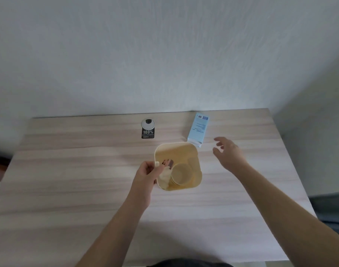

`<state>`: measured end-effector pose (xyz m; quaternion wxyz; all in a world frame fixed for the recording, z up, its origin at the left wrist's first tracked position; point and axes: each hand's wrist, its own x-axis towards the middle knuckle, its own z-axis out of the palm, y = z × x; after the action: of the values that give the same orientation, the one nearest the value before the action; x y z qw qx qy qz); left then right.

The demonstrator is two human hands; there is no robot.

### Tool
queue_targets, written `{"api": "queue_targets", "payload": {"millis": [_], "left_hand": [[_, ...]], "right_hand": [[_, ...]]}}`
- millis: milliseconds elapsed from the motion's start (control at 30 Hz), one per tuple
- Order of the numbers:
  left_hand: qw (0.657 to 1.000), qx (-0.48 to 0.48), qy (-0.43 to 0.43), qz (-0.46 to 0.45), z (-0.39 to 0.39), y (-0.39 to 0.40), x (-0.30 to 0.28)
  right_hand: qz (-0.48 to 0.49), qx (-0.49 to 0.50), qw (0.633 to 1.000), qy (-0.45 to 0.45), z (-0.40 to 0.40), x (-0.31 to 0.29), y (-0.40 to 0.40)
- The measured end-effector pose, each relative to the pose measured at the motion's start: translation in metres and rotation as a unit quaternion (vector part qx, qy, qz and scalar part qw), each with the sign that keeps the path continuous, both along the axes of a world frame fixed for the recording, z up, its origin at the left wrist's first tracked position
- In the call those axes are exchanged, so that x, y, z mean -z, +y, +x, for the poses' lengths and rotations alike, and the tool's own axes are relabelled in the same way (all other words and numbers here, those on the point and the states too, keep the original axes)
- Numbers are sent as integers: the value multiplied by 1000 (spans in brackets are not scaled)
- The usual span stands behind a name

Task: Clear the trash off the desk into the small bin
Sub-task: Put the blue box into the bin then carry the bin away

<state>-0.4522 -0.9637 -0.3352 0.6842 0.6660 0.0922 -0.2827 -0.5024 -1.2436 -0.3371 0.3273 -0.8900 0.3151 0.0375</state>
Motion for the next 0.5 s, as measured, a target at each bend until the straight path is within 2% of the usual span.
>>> {"api": "queue_targets", "payload": {"millis": [100, 167, 333, 500], "left_hand": [[1000, -8, 9, 18, 3, -4, 6], [999, -17, 10, 27, 3, -7, 9], [998, -48, 5, 41, 6, -15, 10], [996, -79, 0, 46, 12, -15, 12]], "right_hand": [[75, 35, 996, 34, 29, 27, -9], [86, 46, 993, 62, 48, 44, -13], [19, 48, 992, 112, 90, 83, -14], [-49, 93, 988, 110, 114, 102, 0]]}}
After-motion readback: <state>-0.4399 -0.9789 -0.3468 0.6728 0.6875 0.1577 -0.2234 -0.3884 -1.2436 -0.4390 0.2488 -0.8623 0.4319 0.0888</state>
